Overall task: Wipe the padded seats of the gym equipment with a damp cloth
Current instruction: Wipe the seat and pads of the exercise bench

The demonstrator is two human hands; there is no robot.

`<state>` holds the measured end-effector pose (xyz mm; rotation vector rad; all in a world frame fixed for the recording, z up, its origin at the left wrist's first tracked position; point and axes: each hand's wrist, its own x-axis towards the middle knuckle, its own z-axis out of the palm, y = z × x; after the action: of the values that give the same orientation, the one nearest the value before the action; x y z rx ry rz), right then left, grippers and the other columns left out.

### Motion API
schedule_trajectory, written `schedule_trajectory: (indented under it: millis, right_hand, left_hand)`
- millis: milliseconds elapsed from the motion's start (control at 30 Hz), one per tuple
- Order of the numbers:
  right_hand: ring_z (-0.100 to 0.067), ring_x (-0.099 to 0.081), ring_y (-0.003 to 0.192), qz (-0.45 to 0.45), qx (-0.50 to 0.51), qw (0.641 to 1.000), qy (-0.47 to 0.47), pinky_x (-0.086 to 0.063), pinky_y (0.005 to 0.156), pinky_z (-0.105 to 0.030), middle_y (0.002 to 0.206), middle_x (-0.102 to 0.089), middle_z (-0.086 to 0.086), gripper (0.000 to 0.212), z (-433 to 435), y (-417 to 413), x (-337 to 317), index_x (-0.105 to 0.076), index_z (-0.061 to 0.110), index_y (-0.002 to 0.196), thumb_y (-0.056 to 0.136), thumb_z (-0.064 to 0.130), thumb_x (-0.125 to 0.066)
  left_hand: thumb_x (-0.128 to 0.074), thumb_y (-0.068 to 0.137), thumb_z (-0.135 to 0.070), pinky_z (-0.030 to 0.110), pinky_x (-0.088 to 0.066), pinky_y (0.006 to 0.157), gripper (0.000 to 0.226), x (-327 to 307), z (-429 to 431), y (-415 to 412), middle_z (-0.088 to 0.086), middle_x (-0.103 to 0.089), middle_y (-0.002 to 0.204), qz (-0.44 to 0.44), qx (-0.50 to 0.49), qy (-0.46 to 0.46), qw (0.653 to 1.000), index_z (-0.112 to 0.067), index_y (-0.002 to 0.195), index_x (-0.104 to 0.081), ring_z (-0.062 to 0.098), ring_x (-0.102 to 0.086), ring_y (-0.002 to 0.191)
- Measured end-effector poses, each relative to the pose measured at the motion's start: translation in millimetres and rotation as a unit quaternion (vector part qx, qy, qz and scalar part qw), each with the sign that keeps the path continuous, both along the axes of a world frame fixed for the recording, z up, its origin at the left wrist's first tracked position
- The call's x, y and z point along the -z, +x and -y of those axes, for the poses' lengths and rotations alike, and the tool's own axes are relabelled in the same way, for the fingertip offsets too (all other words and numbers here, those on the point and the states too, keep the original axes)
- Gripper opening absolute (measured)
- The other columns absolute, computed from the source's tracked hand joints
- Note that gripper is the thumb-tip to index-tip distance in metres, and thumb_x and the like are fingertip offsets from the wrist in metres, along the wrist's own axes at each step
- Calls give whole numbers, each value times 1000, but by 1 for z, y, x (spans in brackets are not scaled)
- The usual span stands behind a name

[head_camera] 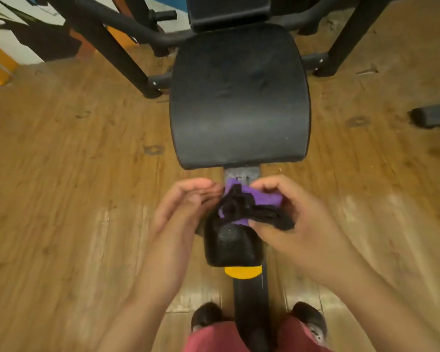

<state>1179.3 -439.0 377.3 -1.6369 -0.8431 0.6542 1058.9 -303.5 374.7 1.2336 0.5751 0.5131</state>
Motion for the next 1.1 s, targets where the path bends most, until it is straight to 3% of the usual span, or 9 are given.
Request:
schedule_trajectory:
  millis: [100, 200, 300, 433, 533, 667, 800, 967, 1100]
  right_hand:
    - [-5, -60, 97, 10, -6, 1000, -25, -44, 76, -9, 100, -59, 16, 51, 5, -14, -13, -62, 34, 106, 64, 6, -63]
    - [1, -57, 94, 78, -40, 993, -76, -41, 73, -5, 97, -56, 18, 42, -6, -12, -23, -65, 28, 105, 66, 12, -74]
    - [0, -56, 92, 102, -55, 988, -105, -41, 77, -8, 92, -57, 19, 31, -23, -6, -30, -65, 26, 95, 69, 26, -82]
    - [-2, -58, 81, 60, -101, 984, -133, -43, 69, -13, 80, -62, 15, 24, -44, 9, -31, -61, 26, 88, 73, 21, -79]
    - [-2, -59, 78, 47, -104, 979, -166, -47, 66, -16, 78, -64, 10, 21, -59, 26, -16, -61, 24, 88, 76, 23, -78]
    - [0, -60, 74, -1, -128, 973, -192, -46, 63, -15, 76, -64, 11, 21, -58, 41, -10, -60, 28, 83, 75, 24, -79]
    - [-6, -61, 71, -75, -194, 963, -170, -46, 65, -20, 72, -64, 10, 23, -46, 49, -24, -59, 26, 76, 73, 20, -81]
    - [-6, -60, 75, -22, -248, 949, -192, -51, 73, -28, 79, -65, 5, 22, -78, 46, -13, -61, 20, 84, 74, 25, -80]
    - [-10, -60, 77, 10, -274, 938, -211, -50, 73, -33, 80, -64, 3, 23, -104, 52, 10, -59, 17, 84, 76, 24, -79]
  left_hand:
    - [-48, 97, -12, 29, -47, 87, 18, 3, 24, -1, 9, -70, 99, -102, -130, 11, 986, -9, 92, -65, 21, -65, 100]
    - [-43, 98, -2, 17, -48, 75, 20, 1, 41, 8, 2, -68, 88, -150, -182, 39, 971, -5, 93, -62, 10, -63, 85]
    - [-38, 96, 5, 24, -52, 75, 31, -2, 47, 19, -1, -68, 83, -162, -223, 9, 961, -13, 90, -62, 11, -64, 82]
    - [-35, 97, 4, 15, -49, 67, 34, -7, 47, 30, -6, -67, 79, -171, -273, -38, 946, -16, 91, -61, 5, -64, 76]
    - [-39, 100, -14, 29, -52, 81, 27, -2, 48, 37, -12, -67, 91, -218, -309, -26, 925, -25, 98, -63, 7, -63, 91]
    - [-44, 85, -38, 48, -46, 97, 16, 10, 50, 39, -9, -62, 101, -289, -359, -34, 887, -41, 86, -60, 17, -58, 105]
    - [-43, 94, -32, 44, -47, 91, 16, 10, 56, 47, -3, -61, 101, -341, -420, -72, 838, -36, 85, -56, 19, -59, 99]
    - [-38, 98, -25, 43, -49, 83, 20, 5, 61, 52, -2, -65, 96, -356, -444, -83, 818, -30, 93, -56, 20, -61, 92]
    - [-40, 99, -26, 32, -41, 69, 16, 0, 58, 57, -5, -62, 87, -368, -459, -111, 801, -23, 91, -53, 14, -58, 83]
